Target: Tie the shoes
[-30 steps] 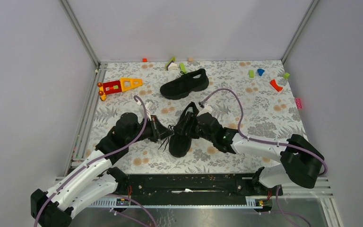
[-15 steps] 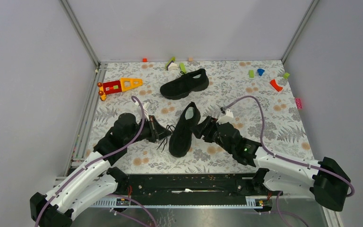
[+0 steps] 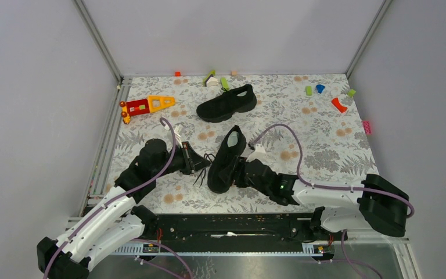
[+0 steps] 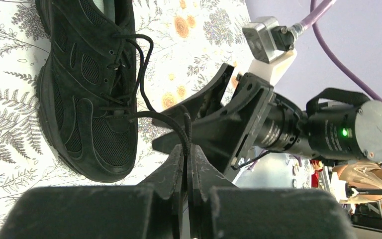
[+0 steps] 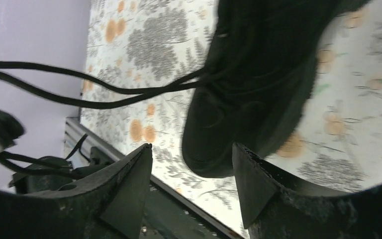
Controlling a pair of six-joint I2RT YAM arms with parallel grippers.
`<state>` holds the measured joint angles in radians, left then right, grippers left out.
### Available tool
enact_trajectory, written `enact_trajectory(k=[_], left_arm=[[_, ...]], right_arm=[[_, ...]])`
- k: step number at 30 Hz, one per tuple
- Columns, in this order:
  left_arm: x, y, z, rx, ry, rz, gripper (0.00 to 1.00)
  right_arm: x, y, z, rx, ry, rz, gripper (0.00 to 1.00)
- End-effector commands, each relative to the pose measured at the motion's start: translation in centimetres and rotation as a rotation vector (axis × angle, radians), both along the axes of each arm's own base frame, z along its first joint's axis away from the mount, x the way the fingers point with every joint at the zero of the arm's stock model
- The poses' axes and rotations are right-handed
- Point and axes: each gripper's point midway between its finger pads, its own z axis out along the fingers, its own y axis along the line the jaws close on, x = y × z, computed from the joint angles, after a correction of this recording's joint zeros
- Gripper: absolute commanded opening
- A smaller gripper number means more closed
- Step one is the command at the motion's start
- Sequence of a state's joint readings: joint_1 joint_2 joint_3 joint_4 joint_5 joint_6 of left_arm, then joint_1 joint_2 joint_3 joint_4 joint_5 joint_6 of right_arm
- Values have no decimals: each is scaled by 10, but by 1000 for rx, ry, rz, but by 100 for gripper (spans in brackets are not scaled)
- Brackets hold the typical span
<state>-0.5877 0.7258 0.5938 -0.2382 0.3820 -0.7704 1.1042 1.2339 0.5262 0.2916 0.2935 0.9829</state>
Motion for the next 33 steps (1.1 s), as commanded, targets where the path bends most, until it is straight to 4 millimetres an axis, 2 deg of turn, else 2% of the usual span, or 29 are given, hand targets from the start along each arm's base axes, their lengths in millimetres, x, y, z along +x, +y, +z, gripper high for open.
enact_trajectory(k=[1, 3, 10, 18, 23, 33], left_arm=[[1, -2, 15, -56, -27, 4, 3], [0, -1, 16, -60, -32, 10, 3], [-2, 1, 13, -59, -24, 12, 3], [-3, 1, 12, -65, -20, 10, 3], [-3, -1, 13, -79, -19, 2, 3], [-3, -3, 17, -96, -17, -7, 3]], right_arm=[[8, 41, 48, 159, -48, -47, 67], [13, 47, 55, 182, -53, -89, 69], [30, 48, 66, 258, -64, -218, 70], [42, 37, 69, 281, -72, -317, 72], [47, 38, 61, 292, 4, -401, 74], [38, 55, 39, 344, 138, -407, 75]])
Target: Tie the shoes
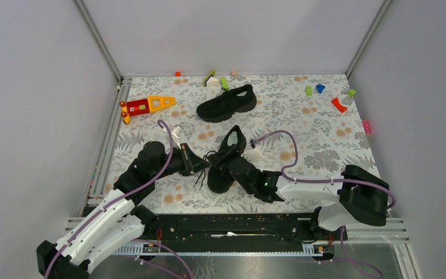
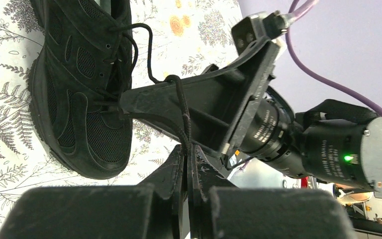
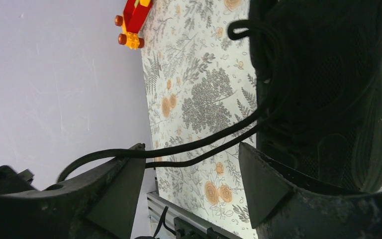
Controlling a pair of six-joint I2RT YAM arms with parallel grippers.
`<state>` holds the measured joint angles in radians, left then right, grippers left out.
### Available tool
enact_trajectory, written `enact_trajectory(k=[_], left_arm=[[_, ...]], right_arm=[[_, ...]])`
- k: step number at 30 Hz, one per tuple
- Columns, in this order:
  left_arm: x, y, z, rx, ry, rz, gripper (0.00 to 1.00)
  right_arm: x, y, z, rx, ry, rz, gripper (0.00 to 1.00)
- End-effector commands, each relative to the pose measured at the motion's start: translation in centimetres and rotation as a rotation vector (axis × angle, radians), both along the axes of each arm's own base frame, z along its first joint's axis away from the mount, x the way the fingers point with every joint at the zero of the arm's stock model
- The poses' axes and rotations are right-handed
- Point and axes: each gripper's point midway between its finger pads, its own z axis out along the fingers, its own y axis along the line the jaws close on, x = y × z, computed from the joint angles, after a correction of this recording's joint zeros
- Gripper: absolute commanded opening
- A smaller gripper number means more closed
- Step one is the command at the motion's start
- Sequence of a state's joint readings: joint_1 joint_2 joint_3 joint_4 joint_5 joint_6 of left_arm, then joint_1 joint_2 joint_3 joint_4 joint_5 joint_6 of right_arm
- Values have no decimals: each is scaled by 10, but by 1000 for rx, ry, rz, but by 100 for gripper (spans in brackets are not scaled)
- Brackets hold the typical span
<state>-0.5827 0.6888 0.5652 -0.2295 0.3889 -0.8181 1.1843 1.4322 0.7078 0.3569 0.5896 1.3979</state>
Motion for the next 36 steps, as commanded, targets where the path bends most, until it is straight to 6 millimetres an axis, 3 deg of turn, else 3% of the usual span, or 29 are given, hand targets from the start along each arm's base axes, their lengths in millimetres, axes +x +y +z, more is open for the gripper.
enact_trajectory(k=[1, 5, 8, 13, 16, 20, 22, 24, 28, 34, 36], left_arm=[[1, -6, 17, -62, -40, -23, 3], [1, -6, 18, -65, -38, -27, 3], [-1, -7, 20, -76, -32, -34, 3], [-1, -5, 20, -63, -36, -30, 3], [2, 0, 15, -35, -38, -10, 4], [6, 7, 7, 17, -40, 19, 17], [8, 10, 4, 38, -44, 32, 18], [10, 13, -2, 58, -42, 43, 17], [13, 16, -13, 93, -25, 58, 0], [15, 19, -24, 134, -35, 57, 0], [16, 19, -28, 158, -36, 44, 2]], right_arm=[[-1, 9, -2, 69, 69, -47, 75], [-1, 12, -11, 91, 93, -58, 74], [3, 9, -12, 84, 78, -80, 61], [10, -17, -4, 35, 0, -141, 0], [9, -37, -5, -19, -28, -145, 0], [2, -59, -12, -78, -43, -118, 0], [-1, -66, -14, -130, -57, -59, 0], [-1, -74, -14, -178, -59, 3, 0], [4, -90, -8, -205, -80, 85, 0], [-1, -93, 9, -373, -133, 271, 1], [-4, -98, 5, -466, -122, 326, 2]])
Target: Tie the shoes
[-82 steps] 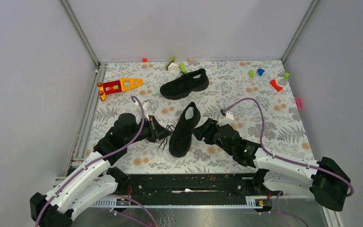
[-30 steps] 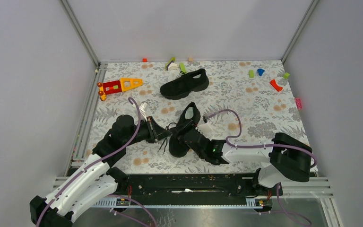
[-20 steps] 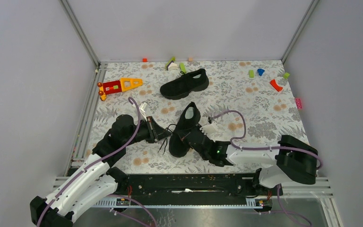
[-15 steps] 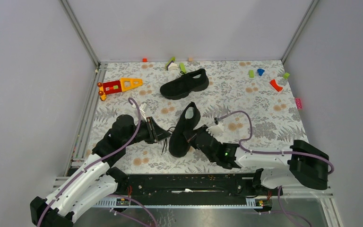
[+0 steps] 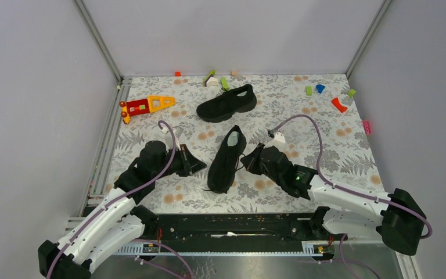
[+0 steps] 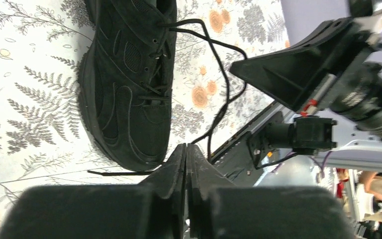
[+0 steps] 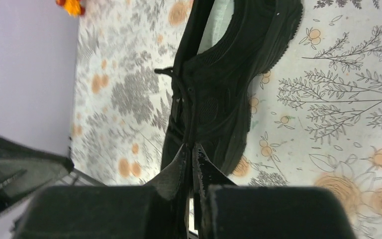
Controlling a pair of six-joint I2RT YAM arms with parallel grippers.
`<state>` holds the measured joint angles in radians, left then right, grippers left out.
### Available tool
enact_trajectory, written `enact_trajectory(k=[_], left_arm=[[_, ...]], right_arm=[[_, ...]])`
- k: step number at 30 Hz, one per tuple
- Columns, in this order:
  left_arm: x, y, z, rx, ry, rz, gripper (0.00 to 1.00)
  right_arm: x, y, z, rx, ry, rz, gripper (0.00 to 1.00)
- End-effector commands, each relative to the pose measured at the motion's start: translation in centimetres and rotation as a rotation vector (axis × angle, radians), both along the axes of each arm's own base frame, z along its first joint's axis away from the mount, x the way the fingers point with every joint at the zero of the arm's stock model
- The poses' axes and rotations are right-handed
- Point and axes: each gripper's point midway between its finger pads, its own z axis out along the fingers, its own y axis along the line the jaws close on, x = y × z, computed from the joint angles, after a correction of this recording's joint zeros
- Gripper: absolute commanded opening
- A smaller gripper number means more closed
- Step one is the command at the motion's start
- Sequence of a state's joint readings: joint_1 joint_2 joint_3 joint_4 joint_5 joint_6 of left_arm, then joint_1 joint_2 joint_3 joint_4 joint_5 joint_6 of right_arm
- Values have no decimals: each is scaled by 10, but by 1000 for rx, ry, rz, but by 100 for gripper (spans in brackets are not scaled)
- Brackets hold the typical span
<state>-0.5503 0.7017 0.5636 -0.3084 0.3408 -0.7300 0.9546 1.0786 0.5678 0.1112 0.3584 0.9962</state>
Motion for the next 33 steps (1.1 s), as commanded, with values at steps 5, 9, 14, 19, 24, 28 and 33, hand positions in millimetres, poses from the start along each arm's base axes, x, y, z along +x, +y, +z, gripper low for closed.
enact_trajectory(k=[5, 9, 14, 19, 24, 28, 33], left_arm=[[7, -12, -2, 2, -53, -85, 34], [14, -28, 9, -86, -51, -105, 41], [14, -45, 6, -100, -37, -134, 46], [12, -54, 5, -131, -38, -135, 49], [9, -58, 3, -181, -34, -142, 50], [9, -58, 1, -184, -33, -141, 50], [10, -66, 3, -204, -26, -160, 50]], right_arm=[[-19, 15, 8, -232, -19, 329, 3], [-20, 24, 5, -227, 1, 361, 4], [-23, 41, 14, -161, -21, 424, 3], [-24, 57, 36, -77, -82, 485, 0], [-26, 51, 44, -60, -120, 487, 0], [-24, 41, 45, -77, -136, 459, 0], [-24, 36, 42, -84, -131, 452, 0]])
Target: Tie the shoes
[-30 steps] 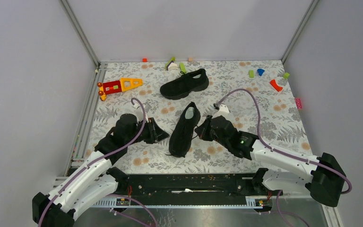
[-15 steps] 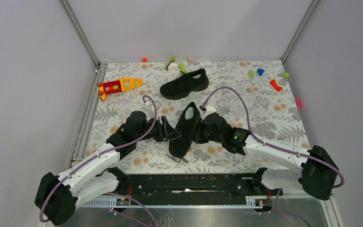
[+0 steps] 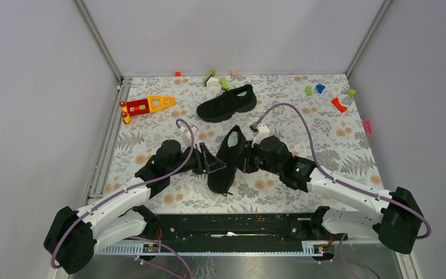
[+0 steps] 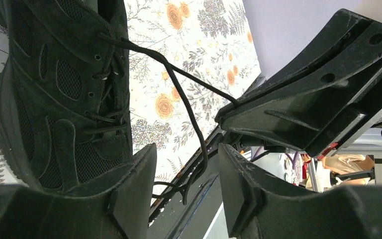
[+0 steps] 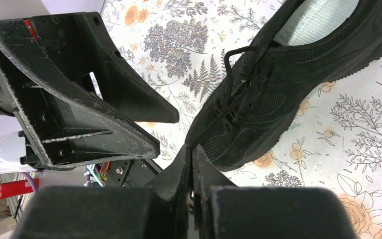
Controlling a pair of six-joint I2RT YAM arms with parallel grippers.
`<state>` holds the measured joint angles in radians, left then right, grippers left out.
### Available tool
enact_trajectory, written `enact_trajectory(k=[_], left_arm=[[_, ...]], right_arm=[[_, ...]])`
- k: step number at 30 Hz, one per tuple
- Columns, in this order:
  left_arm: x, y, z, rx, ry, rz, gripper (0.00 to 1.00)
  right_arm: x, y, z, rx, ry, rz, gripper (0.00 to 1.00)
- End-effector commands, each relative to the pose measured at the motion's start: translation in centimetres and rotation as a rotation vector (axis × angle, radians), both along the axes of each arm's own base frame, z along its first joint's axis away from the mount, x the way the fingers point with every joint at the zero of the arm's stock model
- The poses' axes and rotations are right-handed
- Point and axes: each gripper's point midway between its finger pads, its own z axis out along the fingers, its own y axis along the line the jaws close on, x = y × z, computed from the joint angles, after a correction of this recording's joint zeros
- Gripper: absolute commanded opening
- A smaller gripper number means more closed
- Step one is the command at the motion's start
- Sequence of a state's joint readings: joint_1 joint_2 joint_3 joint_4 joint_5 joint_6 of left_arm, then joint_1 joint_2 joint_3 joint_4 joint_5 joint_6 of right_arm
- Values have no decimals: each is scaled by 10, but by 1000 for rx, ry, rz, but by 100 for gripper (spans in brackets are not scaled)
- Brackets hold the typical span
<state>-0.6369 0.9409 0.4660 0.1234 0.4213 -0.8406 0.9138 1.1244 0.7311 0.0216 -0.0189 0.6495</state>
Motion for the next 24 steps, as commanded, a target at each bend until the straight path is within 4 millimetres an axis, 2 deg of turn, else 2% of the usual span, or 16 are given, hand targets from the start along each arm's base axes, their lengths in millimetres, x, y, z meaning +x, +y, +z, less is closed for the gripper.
enact_trajectory(k=[1, 10, 17, 21, 24], left_arm=[[2, -14, 20, -75, -49, -40, 50], [4, -23, 14, -95, -15, -47, 50], [1, -38, 8, -122, 28, -77, 48], [-1, -45, -2, -115, 72, -89, 38], [0, -45, -6, -112, 85, -81, 17]], right_arm=[[3, -1, 10, 27, -40, 5, 0], [2, 3, 10, 38, -30, 18, 0], [2, 3, 14, 66, -35, 13, 0], [2, 2, 14, 72, -37, 3, 0], [3, -1, 14, 73, -38, -14, 0]])
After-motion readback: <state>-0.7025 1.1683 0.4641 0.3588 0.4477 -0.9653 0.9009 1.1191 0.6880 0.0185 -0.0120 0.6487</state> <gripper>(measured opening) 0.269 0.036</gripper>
